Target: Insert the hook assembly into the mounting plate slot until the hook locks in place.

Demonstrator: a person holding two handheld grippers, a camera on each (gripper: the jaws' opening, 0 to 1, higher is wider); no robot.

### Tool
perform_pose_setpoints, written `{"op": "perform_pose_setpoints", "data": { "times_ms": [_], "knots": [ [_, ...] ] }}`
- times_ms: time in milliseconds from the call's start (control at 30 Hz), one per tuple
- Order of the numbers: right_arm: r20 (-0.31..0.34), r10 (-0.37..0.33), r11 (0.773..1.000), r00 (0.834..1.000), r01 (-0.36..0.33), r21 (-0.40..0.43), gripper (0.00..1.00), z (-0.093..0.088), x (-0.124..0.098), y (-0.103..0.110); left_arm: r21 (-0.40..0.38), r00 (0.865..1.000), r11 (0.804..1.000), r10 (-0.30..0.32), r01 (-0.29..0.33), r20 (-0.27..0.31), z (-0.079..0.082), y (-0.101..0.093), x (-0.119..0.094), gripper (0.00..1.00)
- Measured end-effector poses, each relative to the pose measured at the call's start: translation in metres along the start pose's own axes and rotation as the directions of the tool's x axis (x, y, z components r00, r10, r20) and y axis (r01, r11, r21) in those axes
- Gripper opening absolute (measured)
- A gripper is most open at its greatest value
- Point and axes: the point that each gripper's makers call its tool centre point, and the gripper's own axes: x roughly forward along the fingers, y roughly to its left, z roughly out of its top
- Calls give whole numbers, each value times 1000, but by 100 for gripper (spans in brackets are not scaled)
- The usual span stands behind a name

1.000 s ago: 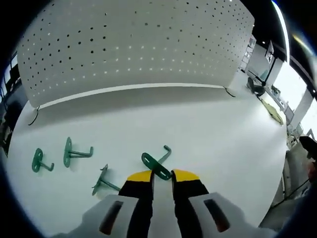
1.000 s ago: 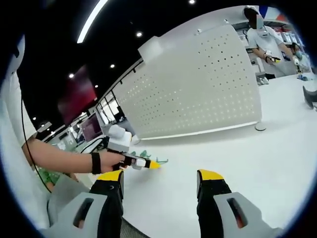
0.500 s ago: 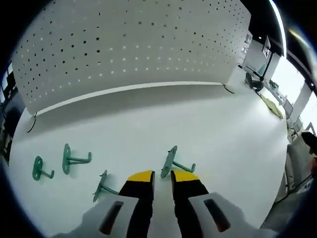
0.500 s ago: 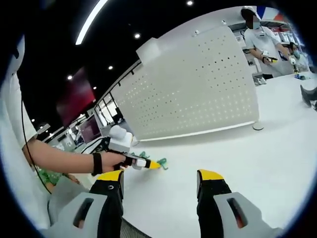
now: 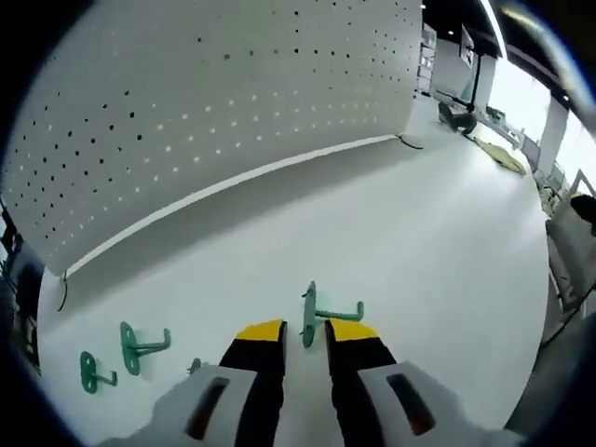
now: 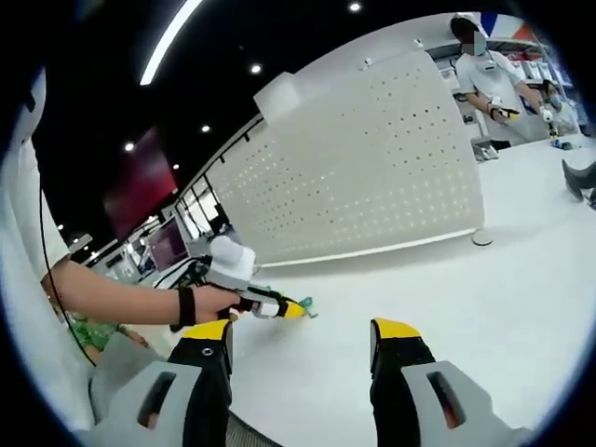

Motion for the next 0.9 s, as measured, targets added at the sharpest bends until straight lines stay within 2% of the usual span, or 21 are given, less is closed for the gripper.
{"op": "perform_pose_setpoints", "data": {
  "times_ms": [67, 133, 167, 467, 767, 900],
  "knots": [
    [-4, -1, 1000, 1000, 1, 1, 60, -1, 0, 0, 5, 1000, 1000, -16, 16, -1, 0, -3, 1, 6],
    [-1, -4, 1000, 1000, 4, 1, 60, -1, 0, 0, 17, 1000, 1000, -20, 19, 9, 1, -5, 1, 6],
    [0, -6, 1000, 1000, 6, 3, 60, -1, 0, 0, 57, 1000, 998, -13, 13, 9, 2, -5, 1, 5],
    [9, 11, 1000, 1000, -11, -6, 61, 5, 3, 4, 19, 999, 999, -36, 35, 29, 6, -12, -6, 4],
    [17, 46, 999, 999, -46, -26, 58, 11, 8, 12, 4, 995, 999, -49, 49, 92, 15, -20, -22, 3],
    [17, 63, 997, 998, -62, -39, 58, 13, 10, 17, -7, 988, 998, -53, 55, 146, 23, -25, -32, 3]
  ]
}}
